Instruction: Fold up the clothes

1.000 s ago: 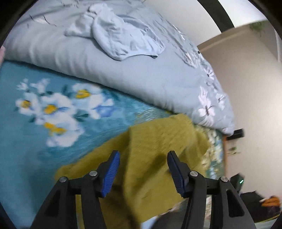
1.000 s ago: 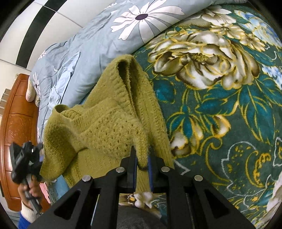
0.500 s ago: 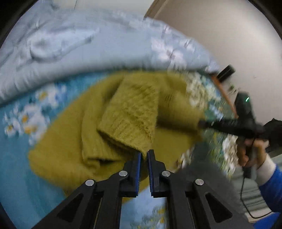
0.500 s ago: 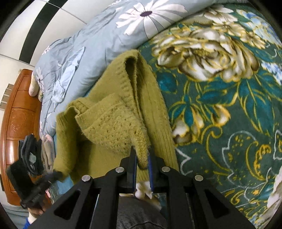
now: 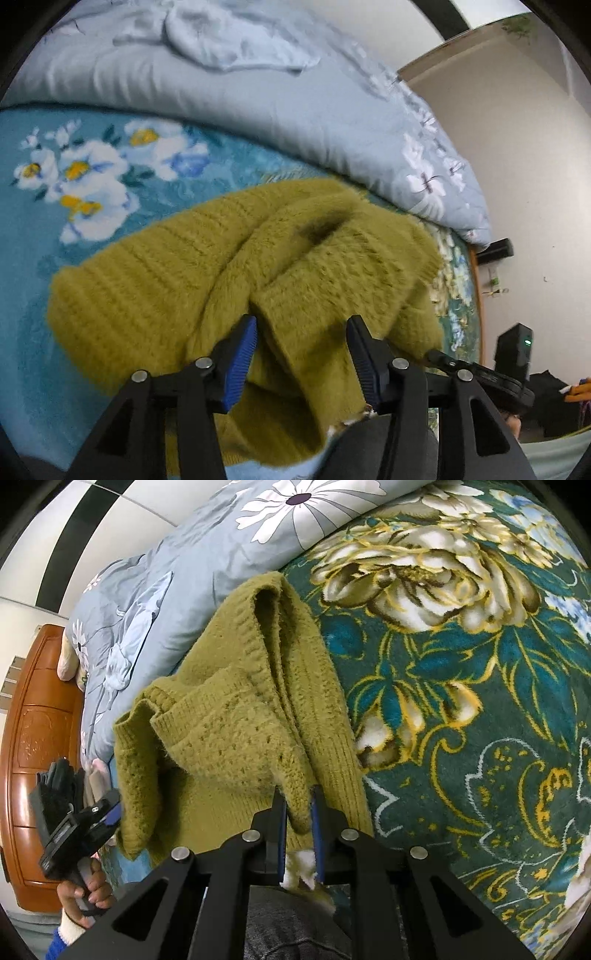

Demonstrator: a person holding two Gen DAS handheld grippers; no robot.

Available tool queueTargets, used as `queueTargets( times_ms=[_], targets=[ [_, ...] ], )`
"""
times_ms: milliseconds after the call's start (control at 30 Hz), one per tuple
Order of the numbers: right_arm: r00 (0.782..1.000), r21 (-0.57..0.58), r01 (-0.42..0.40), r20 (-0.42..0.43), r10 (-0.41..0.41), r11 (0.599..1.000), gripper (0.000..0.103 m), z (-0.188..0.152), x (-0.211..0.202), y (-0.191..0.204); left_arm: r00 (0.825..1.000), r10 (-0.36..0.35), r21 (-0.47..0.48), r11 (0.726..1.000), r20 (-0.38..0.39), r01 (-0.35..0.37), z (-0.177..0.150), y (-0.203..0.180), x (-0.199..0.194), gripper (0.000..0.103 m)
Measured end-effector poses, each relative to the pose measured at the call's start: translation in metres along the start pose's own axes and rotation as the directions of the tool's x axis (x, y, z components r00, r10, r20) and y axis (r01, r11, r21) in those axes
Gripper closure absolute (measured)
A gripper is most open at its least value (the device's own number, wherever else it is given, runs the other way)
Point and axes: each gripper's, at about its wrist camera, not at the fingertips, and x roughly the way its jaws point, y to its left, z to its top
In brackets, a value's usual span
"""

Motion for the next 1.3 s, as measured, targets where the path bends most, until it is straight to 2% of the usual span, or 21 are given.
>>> queueTargets(
  times_ms=[67, 133, 167, 200, 233, 267, 367, 467, 600, 700, 800, 967, 1000, 1033, 1133, 1200, 1267, 1300],
  targets=[
    [1.000, 0.000, 0.000, 0.000, 0.000, 1.000, 0.089, 0.001, 0.000, 0.001, 1.000, -0.027, -0.054, 0.998, -0.009, 0.027, 0.000, 0.006, 0.006, 0.049],
    [1.000, -0.005, 0.001, 0.003, -0.001, 1.000, 0.089, 0.001, -0.001, 0.002, 0.997, -0.072, -0.092, 0.993, 0.015, 0.074, -0.001, 0.010, 0.003, 0.051],
    [1.000, -0.007, 0.002, 0.006, -0.002, 1.000, 0.089, 0.002, -0.001, 0.002, 0.996, -0.088, -0.096, 0.991, 0.029, 0.090, -0.001, 0.011, -0.001, 0.056],
    [1.000, -0.010, 0.003, 0.010, -0.003, 1.000, 0.090, 0.002, -0.002, 0.003, 0.994, -0.101, -0.098, 0.990, 0.044, 0.105, -0.002, 0.011, -0.005, 0.065],
    [1.000, -0.016, 0.009, 0.024, -0.008, 1.000, 0.090, 0.003, -0.005, 0.005, 0.992, -0.115, -0.099, 0.988, 0.059, 0.120, -0.003, 0.012, -0.009, 0.089],
    [0.999, -0.023, 0.013, 0.042, -0.012, 1.000, 0.090, 0.004, -0.009, 0.007, 0.991, -0.111, -0.090, 0.989, 0.073, 0.117, -0.002, 0.010, -0.012, 0.098],
    [0.994, -0.060, 0.032, 0.102, -0.026, 0.998, 0.091, 0.011, -0.023, 0.019, 0.986, -0.109, -0.024, 0.993, 0.128, 0.113, 0.004, -0.003, -0.029, 0.098],
    [0.989, -0.129, 0.053, 0.147, -0.034, 0.990, 0.091, 0.036, -0.033, 0.042, 0.977, -0.113, 0.058, 0.993, 0.181, 0.104, 0.019, -0.023, -0.046, 0.098],
    [0.978, -0.218, 0.086, 0.207, -0.040, 0.972, 0.092, 0.070, -0.047, 0.073, 0.953, -0.121, 0.170, 0.983, 0.278, 0.075, 0.050, -0.047, -0.078, 0.098],
    [0.967, -0.282, 0.113, 0.251, -0.041, 0.953, 0.092, 0.096, -0.057, 0.095, 0.927, -0.116, 0.218, 0.975, 0.356, 0.038, 0.081, -0.055, -0.100, 0.098],
    [0.955, -0.328, 0.128, 0.295, -0.027, 0.936, 0.092, 0.132, -0.064, 0.122, 0.898, -0.079, 0.239, 0.970, 0.432, -0.029, 0.124, -0.057, -0.117, 0.098],
    [0.924, -0.408, 0.153, 0.381, 0.016, 0.900, 0.092, 0.198, -0.062, 0.186, 0.831, -0.019, 0.202, 0.973, 0.556, -0.113, 0.190, -0.049, -0.142, 0.098],
    [0.921, -0.420, 0.157, 0.389, 0.021, 0.894, 0.092, 0.208, -0.058, 0.198, 0.828, 0.010, 0.173, 0.976, 0.561, -0.129, 0.203, -0.043, -0.140, 0.098],
    [0.924, -0.424, 0.154, 0.381, 0.022, 0.893, 0.092, 0.217, -0.049, 0.206, 0.831, 0.033, 0.149, 0.979, 0.556, -0.138, 0.211, -0.035, -0.136, 0.098],
    [0.945, -0.408, 0.146, 0.327, -0.005, 0.901, 0.091, 0.236, -0.009, 0.216, 0.860, 0.128, 0.043, 0.984, 0.494, -0.171, 0.231, -0.004, -0.112, 0.098],
    [0.954, -0.408, 0.161, 0.296, -0.037, 0.899, 0.089, 0.237, 0.013, 0.216, 0.880, 0.166, 0.005, 0.982, 0.445, -0.188, 0.235, 0.012, -0.095, 0.096],
    [0.962, -0.414, 0.175, 0.265, -0.065, 0.893, 0.077, 0.236, 0.030, 0.216, 0.894, 0.183, -0.007, 0.980, 0.408, -0.197, 0.231, 0.021, -0.085, 0.091],
    [0.962, -0.417, 0.190, 0.261, -0.083, 0.889, 0.063, 0.234, 0.034, 0.215, 0.900, 0.184, -0.014, 0.981, 0.396, -0.195, 0.227, 0.024, -0.083, 0.089]
  ],
)
